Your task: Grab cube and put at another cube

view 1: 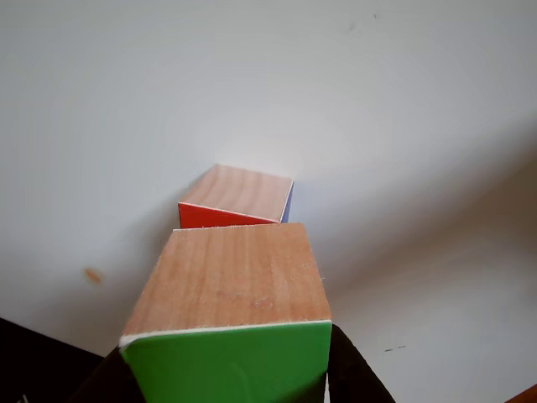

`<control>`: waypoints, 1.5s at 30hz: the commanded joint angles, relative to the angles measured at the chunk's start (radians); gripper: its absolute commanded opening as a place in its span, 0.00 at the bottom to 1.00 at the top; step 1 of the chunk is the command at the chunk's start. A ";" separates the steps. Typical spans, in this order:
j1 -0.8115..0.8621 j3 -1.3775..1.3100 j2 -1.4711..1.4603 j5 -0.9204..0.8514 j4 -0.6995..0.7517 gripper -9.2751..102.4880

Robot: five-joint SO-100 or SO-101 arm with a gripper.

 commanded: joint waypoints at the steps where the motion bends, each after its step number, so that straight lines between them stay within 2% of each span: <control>1: -0.040 -0.097 -0.035 0.023 0.003 0.18; 37: -0.012 -0.299 -0.250 0.048 0.040 0.18; 45: -0.014 -0.322 -0.281 0.052 0.055 0.23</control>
